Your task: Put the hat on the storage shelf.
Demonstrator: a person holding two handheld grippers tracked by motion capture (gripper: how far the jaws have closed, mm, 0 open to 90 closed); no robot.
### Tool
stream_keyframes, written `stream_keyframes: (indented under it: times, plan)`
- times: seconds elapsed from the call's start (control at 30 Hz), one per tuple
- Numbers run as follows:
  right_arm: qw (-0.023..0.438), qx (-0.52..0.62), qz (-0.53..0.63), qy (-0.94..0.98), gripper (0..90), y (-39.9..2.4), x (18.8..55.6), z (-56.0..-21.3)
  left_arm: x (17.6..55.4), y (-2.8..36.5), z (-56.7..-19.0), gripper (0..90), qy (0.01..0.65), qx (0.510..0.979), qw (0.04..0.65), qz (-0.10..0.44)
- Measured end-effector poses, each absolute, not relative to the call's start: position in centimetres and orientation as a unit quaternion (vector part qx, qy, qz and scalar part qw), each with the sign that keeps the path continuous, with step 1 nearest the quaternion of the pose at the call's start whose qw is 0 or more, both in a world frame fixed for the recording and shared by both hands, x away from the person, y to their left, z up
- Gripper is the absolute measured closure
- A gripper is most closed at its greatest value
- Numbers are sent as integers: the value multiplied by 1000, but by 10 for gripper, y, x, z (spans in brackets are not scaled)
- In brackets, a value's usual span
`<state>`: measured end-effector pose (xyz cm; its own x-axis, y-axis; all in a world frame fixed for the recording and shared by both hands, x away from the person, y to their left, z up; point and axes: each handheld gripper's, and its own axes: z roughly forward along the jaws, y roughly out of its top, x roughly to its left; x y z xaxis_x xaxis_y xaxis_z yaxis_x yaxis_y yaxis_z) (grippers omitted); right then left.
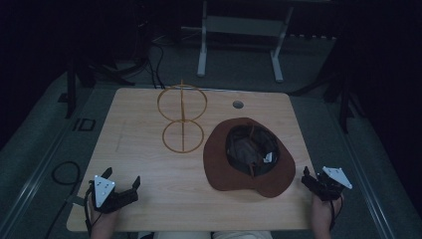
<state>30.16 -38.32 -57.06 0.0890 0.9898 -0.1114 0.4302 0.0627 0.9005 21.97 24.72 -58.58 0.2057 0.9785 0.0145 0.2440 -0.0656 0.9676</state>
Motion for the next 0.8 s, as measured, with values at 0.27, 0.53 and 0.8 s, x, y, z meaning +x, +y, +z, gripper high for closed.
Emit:
stream_keyframes:
  times: [0.27, 0.53, 0.8]
  plan:
    - [393, 586, 348, 618, 134, -384, 300, -561, 216, 239, -580, 24, 488, 619, 473, 393]
    - [350, 565, 372, 647, 110, -367, 305, -528, 215, 232, -580, 24, 495, 628, 470, 374]
    - [335, 551, 378, 664, 141, -355, 316, -502, 215, 223, -580, 24, 484, 642, 475, 357]
